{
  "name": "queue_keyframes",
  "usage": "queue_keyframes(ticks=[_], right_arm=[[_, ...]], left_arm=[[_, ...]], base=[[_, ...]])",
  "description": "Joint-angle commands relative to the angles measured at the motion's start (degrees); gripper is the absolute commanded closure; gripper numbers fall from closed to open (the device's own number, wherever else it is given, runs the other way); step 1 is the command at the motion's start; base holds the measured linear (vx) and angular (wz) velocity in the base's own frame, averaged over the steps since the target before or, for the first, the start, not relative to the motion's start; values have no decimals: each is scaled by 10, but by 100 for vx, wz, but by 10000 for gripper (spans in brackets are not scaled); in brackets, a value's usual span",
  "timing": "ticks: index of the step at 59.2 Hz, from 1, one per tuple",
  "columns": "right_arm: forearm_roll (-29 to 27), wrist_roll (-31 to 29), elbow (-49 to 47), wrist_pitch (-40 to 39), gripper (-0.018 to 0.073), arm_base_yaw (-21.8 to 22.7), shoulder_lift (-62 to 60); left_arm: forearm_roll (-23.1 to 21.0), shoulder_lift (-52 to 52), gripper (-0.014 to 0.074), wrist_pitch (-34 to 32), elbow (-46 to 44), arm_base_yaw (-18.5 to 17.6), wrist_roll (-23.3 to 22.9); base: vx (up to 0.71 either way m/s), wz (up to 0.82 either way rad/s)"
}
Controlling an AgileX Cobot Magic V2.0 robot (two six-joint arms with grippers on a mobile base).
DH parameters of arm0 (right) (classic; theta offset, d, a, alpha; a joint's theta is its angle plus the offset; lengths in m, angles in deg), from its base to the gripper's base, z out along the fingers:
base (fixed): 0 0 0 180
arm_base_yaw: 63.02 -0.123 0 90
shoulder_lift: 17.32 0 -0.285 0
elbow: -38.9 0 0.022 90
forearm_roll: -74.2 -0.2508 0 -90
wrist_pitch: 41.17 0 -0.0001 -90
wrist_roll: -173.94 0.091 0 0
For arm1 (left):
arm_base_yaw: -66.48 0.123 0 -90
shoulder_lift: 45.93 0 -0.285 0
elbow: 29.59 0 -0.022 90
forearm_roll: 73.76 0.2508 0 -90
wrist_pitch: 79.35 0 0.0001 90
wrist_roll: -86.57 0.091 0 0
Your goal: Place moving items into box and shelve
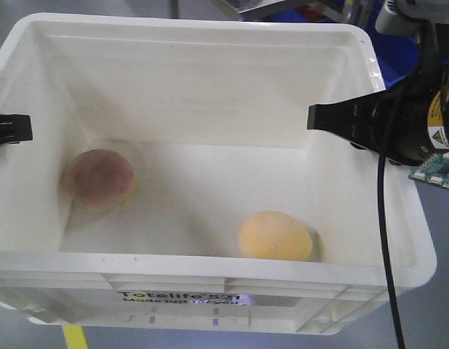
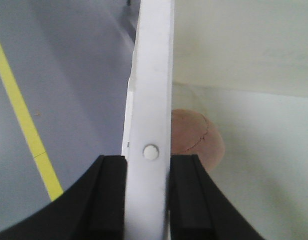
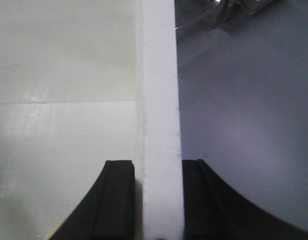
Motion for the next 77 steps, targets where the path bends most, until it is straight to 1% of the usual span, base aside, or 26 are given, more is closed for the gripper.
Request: queue_keyframes(ticks=[1,29,77], right_arm=[[81,0,-20,-4,571,4,-19],[81,0,-20,-4,571,4,-19],[81,0,-20,-3,571,4,-19]], left_arm=[[64,-14,488,-42,-24,-1,-8],[65,-14,488,-42,-24,-1,-8],[65,-14,488,-42,-24,-1,-8]], base=[[20,-71],[18,-69],[19,-59]])
